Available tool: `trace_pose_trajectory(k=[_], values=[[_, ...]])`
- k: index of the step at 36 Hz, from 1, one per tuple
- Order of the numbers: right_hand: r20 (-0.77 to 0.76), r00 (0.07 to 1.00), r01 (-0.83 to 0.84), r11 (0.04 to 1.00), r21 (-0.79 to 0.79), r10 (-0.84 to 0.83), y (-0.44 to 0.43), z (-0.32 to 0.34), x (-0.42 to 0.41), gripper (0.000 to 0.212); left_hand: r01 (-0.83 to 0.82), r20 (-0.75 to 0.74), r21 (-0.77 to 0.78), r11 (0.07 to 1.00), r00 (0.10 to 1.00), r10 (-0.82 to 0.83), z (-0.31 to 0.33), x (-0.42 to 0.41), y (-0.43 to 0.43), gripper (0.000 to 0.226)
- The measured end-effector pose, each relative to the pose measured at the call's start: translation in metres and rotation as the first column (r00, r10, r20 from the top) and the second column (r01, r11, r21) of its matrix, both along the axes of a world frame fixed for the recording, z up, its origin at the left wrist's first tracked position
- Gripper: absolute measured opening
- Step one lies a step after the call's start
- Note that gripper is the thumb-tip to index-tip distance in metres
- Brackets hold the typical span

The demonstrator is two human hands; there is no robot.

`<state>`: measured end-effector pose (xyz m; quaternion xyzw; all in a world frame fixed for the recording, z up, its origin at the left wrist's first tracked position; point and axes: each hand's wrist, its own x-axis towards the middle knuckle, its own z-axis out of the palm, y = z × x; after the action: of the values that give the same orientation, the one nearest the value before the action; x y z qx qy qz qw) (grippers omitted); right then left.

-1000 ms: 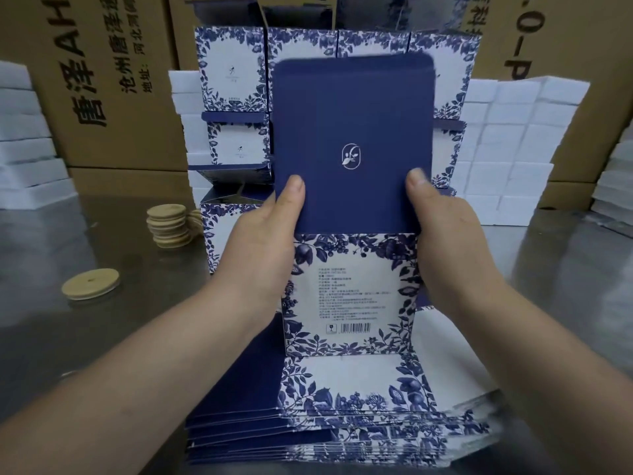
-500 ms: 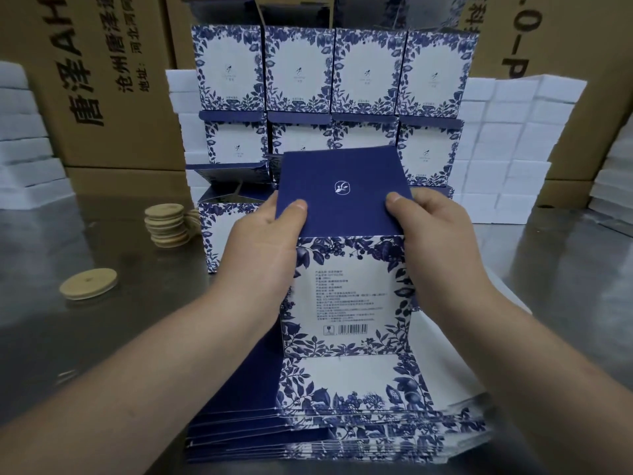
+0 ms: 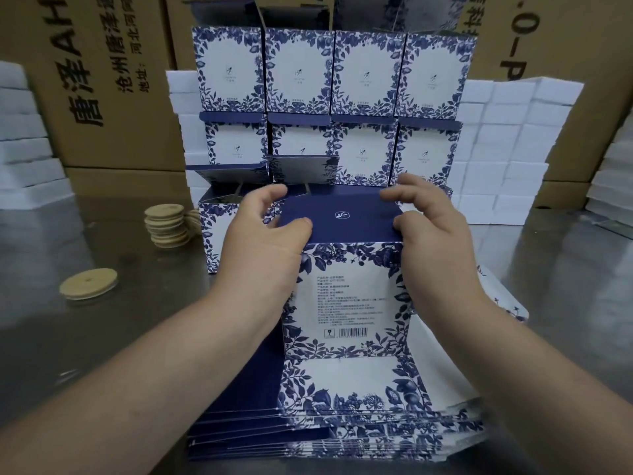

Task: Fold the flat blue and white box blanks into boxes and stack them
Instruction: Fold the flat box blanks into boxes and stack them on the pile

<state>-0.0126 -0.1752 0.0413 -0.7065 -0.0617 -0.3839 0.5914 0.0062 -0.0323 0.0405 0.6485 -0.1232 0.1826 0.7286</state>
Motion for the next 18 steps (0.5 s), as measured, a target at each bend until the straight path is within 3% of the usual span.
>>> trace_pose_trajectory(k=[3,6,8,13,18], values=[[0.024,1.000,-0.018,0.997,-0.073,0.020,-0.002,-0.003,-0.001,0.034,-0.058,0.089,0.174,0.983,0.995,0.043,0.002,-0.001,0.004,0.028],[0.071,0.997,0.034,0.965,-0.261,-0.016,-0.006,-0.002,-0.004,0.033,-0.248,0.332,0.436,0.865,0.938,0.102,0.012,-0.006,0.010,0.034],[0.135,0.991,0.075,0.927,-0.367,-0.027,-0.009,-0.003,-0.005,0.032,-0.274,0.383,0.512,0.814,0.921,0.070,0.015,-0.007,0.012,0.037],[0.202,0.977,0.145,0.897,-0.417,-0.064,-0.009,-0.006,-0.007,0.029,-0.217,0.424,0.538,0.815,0.905,-0.039,0.014,-0.007,0.015,0.036],[0.209,0.978,0.090,0.908,-0.409,-0.003,-0.009,-0.007,-0.010,0.013,-0.029,0.425,0.413,0.910,0.890,-0.164,0.007,-0.005,0.016,0.026]])
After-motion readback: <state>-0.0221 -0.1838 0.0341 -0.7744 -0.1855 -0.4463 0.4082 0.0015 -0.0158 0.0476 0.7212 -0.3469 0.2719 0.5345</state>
